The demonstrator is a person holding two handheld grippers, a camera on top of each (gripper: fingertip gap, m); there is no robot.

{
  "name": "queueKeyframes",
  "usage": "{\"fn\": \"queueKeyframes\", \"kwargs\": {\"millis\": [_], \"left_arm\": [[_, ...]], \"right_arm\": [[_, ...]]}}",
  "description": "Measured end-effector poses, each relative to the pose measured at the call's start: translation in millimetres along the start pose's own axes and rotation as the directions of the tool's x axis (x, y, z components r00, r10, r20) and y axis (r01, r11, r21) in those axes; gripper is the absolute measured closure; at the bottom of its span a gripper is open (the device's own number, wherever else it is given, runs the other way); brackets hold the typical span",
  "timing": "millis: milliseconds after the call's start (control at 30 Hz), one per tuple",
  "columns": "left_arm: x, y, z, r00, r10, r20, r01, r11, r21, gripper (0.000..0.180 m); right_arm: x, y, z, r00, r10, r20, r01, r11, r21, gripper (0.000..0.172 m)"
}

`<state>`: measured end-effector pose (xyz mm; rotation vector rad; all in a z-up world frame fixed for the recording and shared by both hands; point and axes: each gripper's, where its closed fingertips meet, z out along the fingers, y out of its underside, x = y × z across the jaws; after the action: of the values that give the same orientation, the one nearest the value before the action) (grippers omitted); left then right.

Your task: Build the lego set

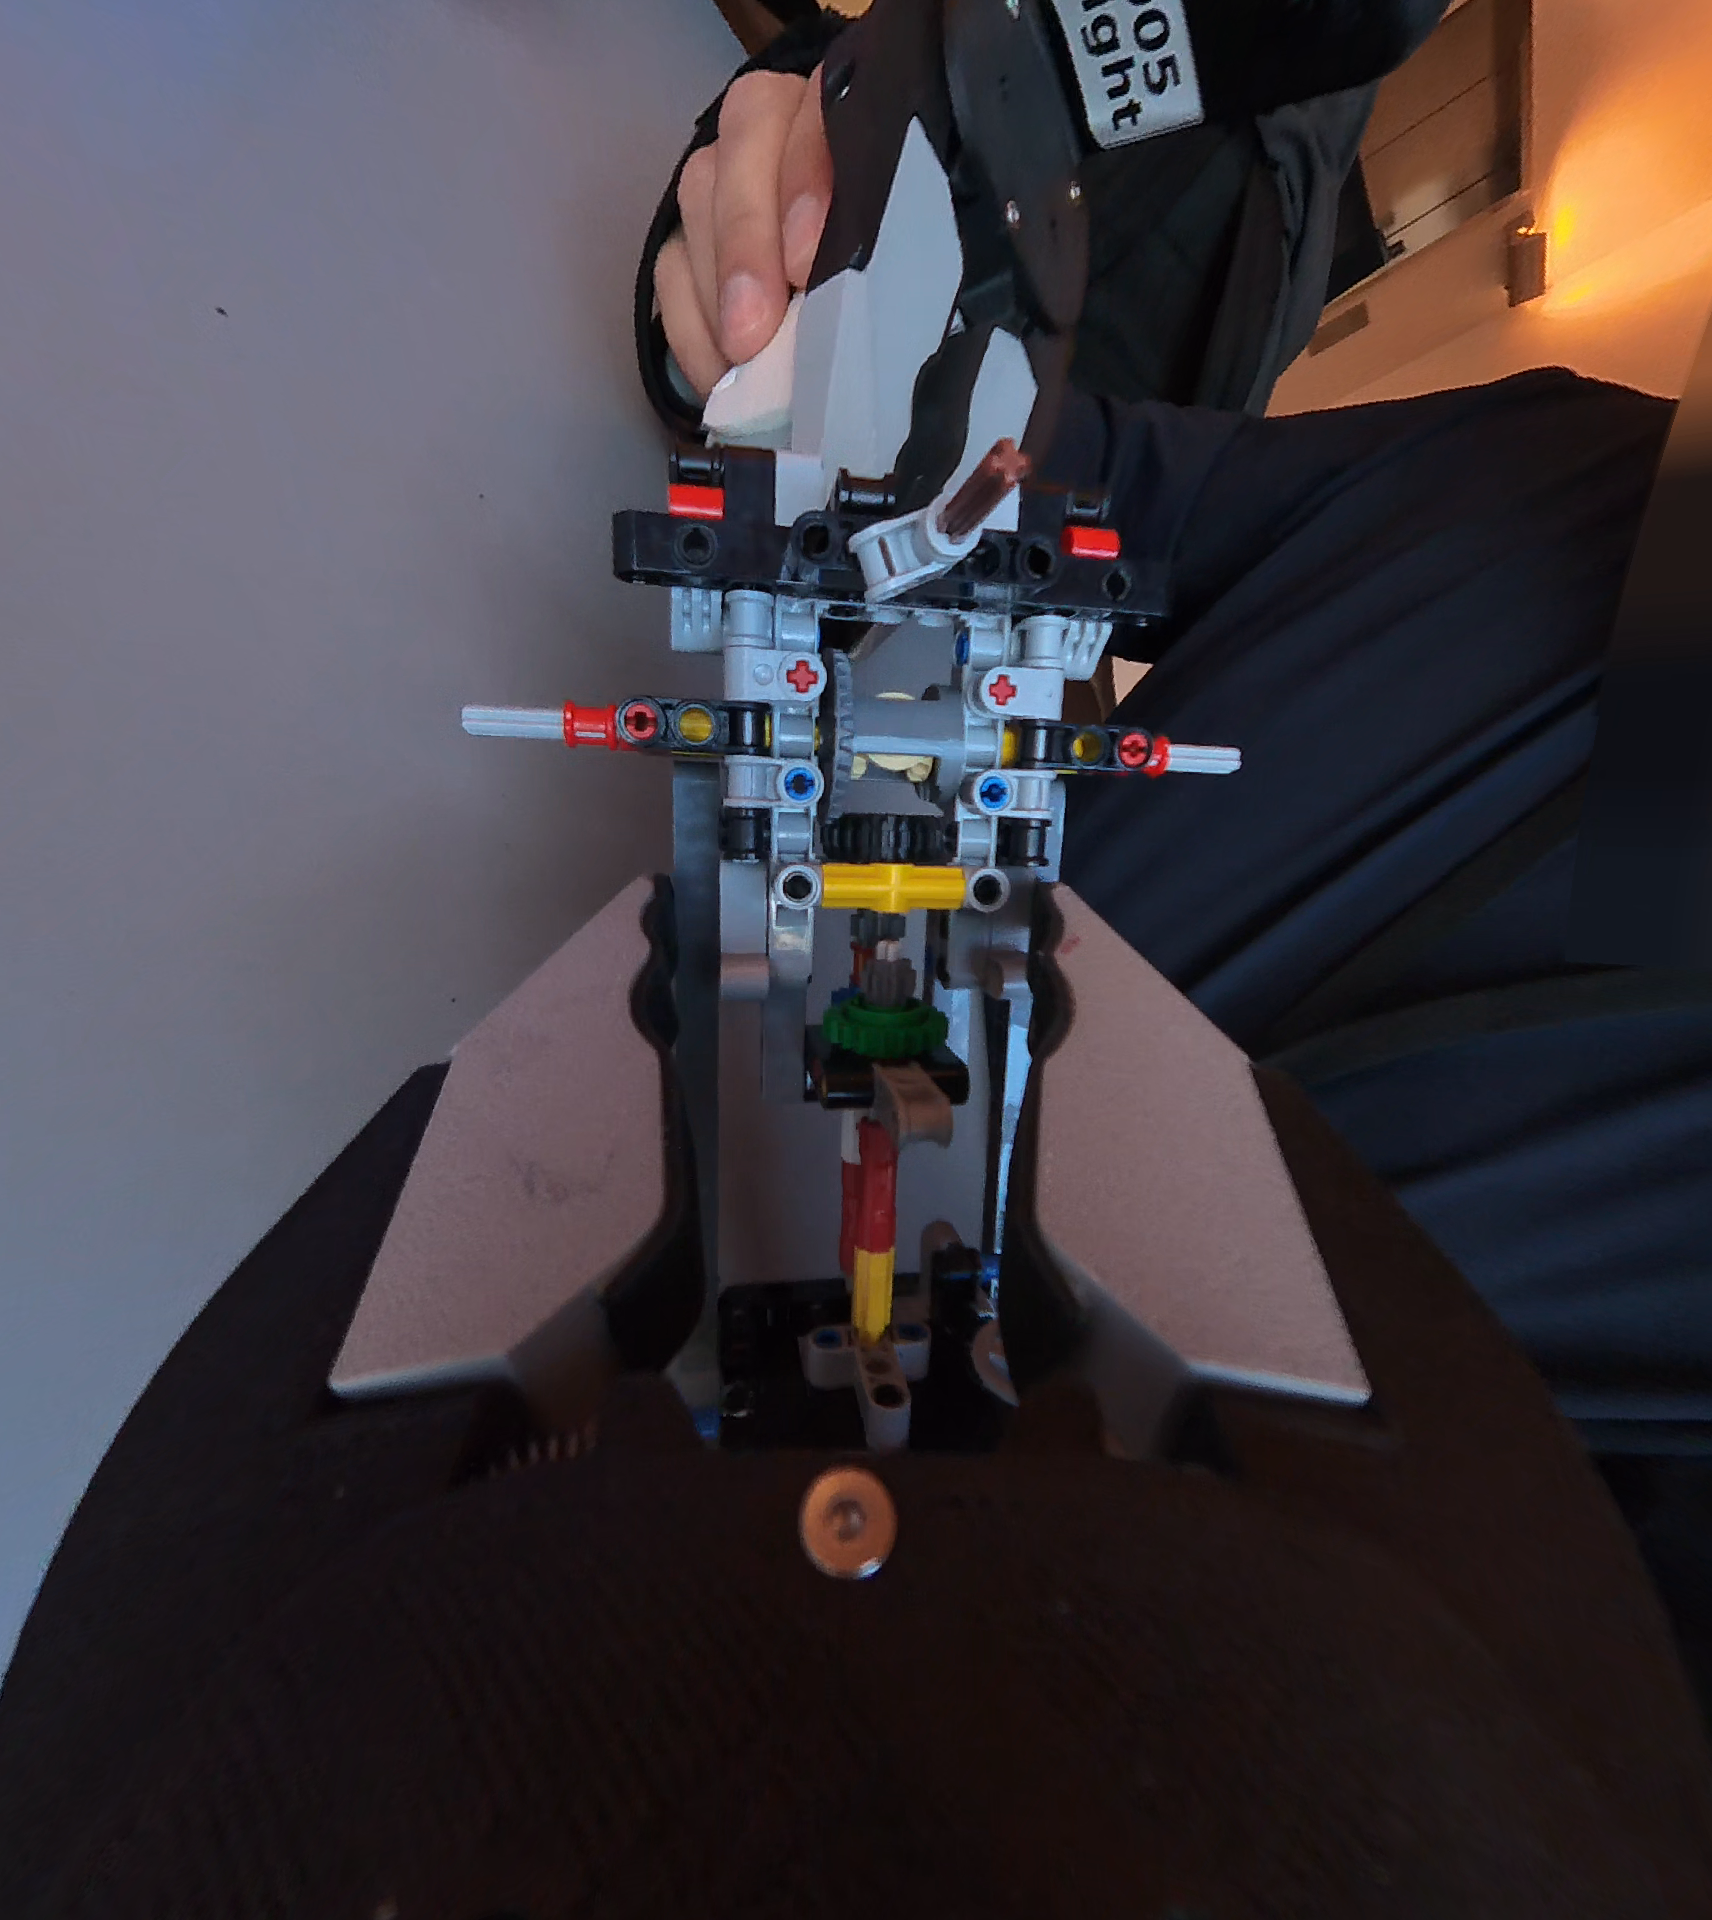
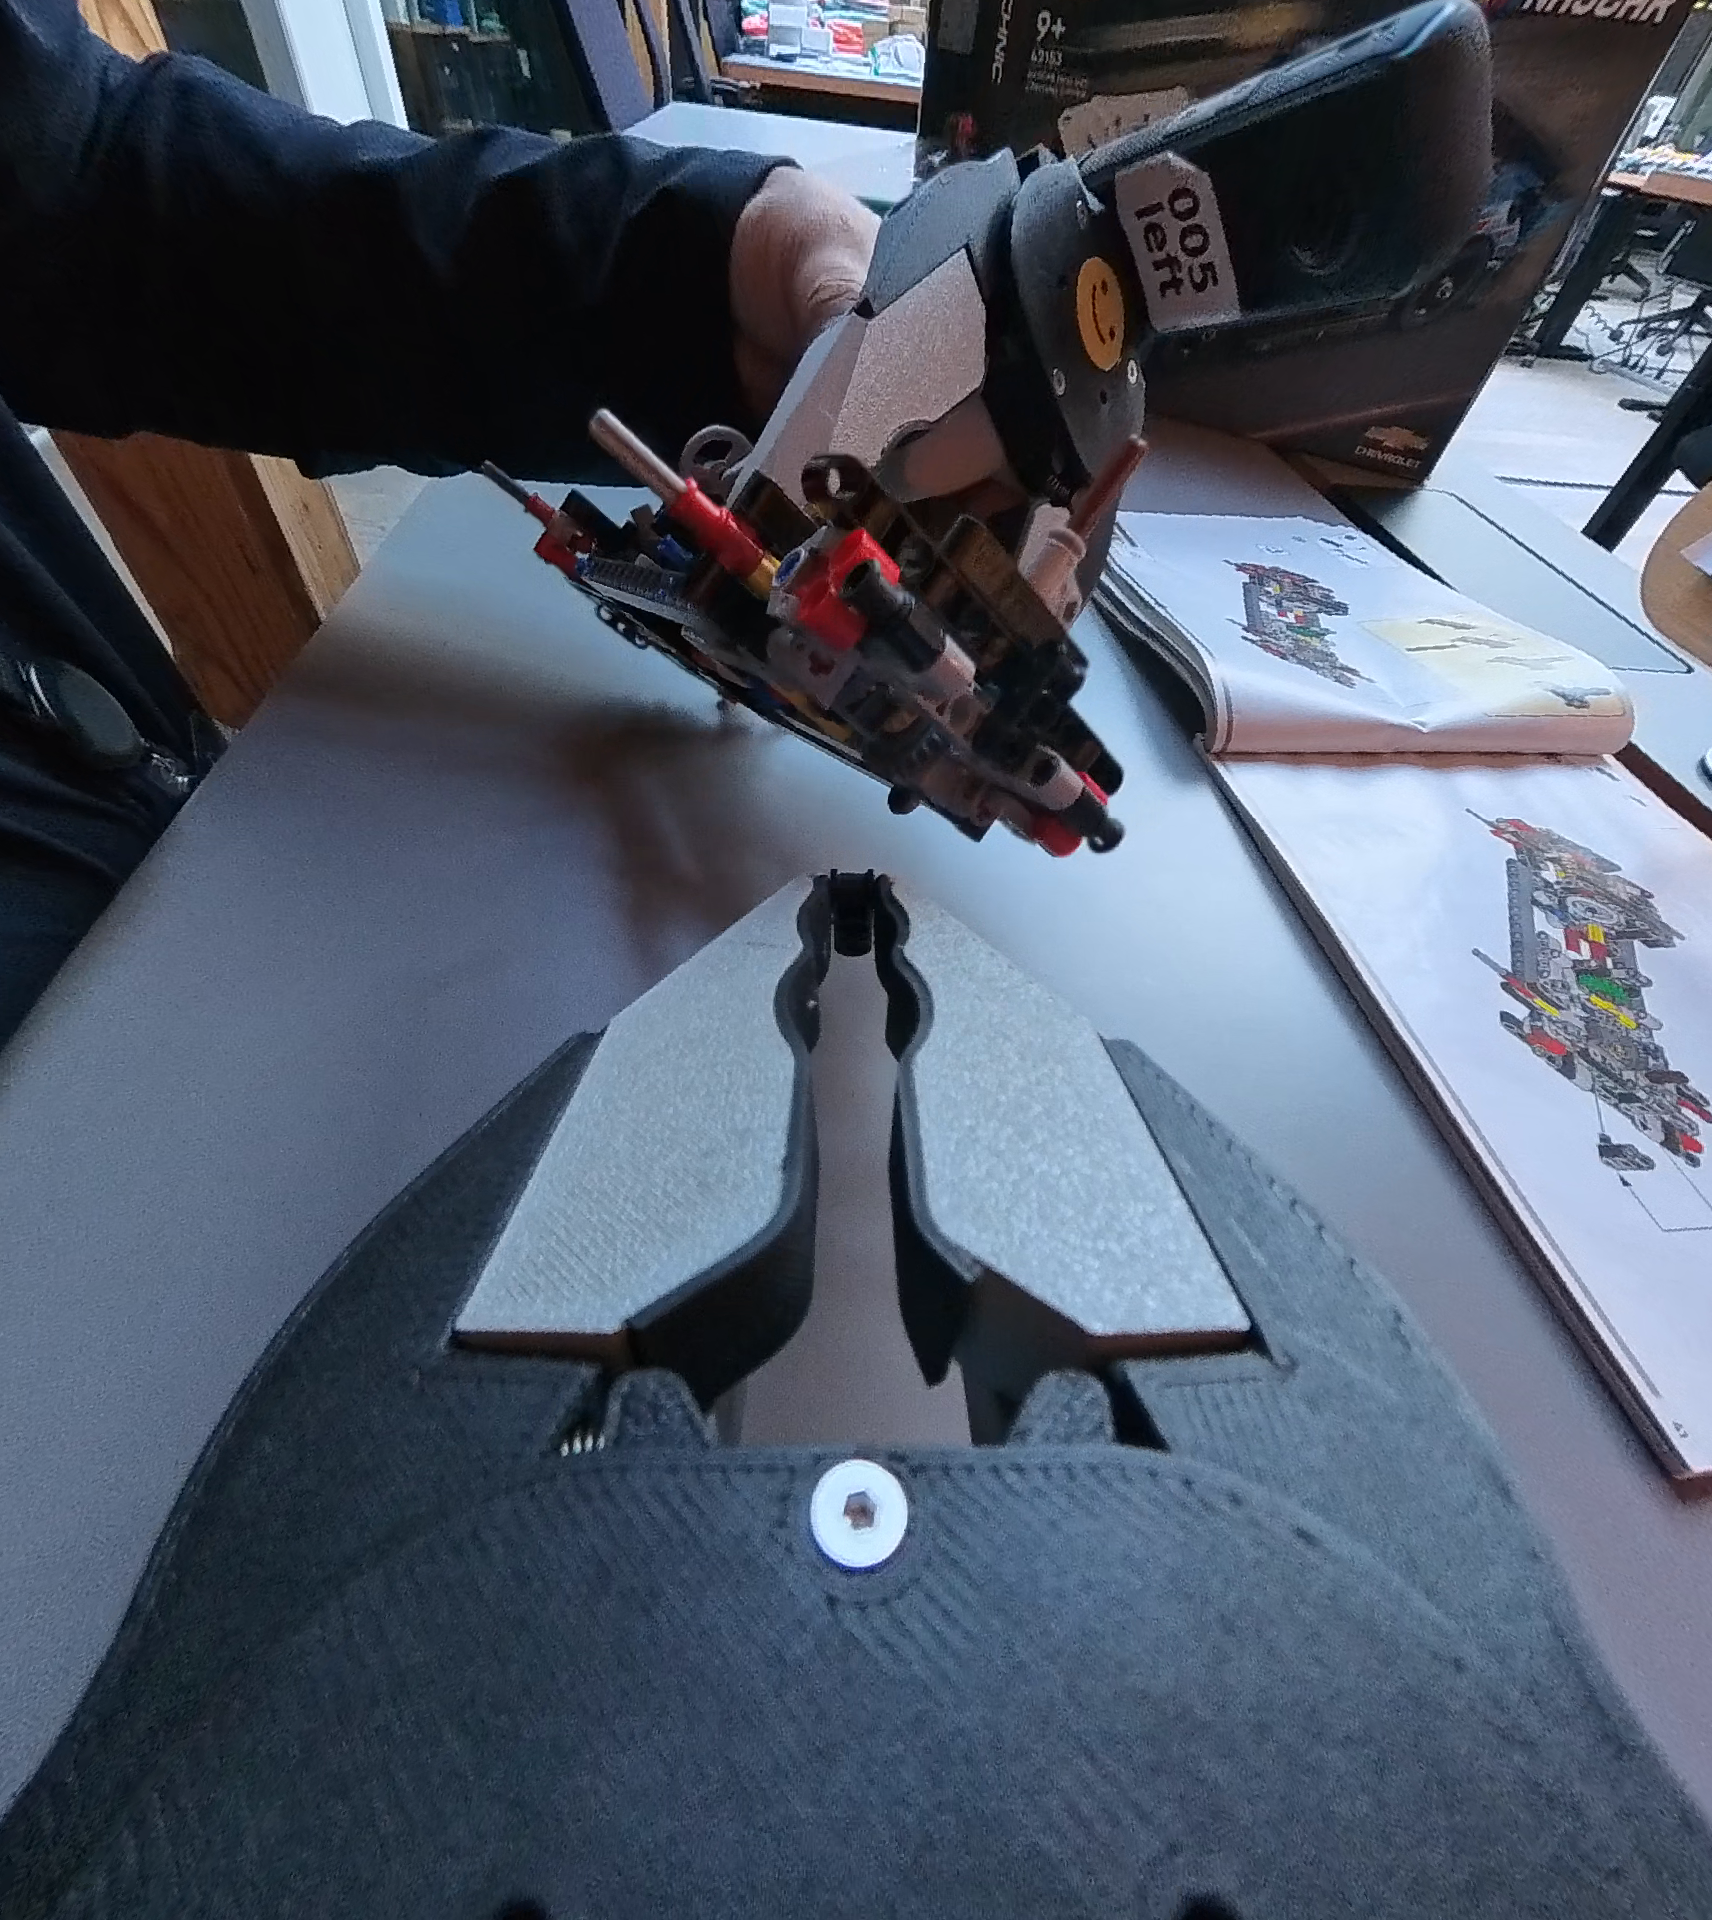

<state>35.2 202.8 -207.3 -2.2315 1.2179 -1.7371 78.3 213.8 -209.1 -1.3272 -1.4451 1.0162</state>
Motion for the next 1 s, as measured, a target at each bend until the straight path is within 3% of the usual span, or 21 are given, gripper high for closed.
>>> {"fn": "queueKeyframes", "kwargs": {"millis": [467,800,1000], "left_arm": [[-13,8,6,0.999,-0.022,0.045,0.024,0.999,-0.044,0.114],[-39,30,13,0.944,0.102,0.314,-0.036,0.978,-0.207,0.114],[-58,47,18,0.831,0.276,0.482,-0.098,0.927,-0.362,0.114]], "right_arm": [[1,5,0,1.0,0.008,0.001,-0.008,1.0,-0.019,0.167],[14,24,-11,1.0,0.0,-0.025,-0.003,0.994,-0.106,0.167],[17,35,-19,0.996,0.088,0.024,-0.084,0.987,-0.135,0.167]]}}
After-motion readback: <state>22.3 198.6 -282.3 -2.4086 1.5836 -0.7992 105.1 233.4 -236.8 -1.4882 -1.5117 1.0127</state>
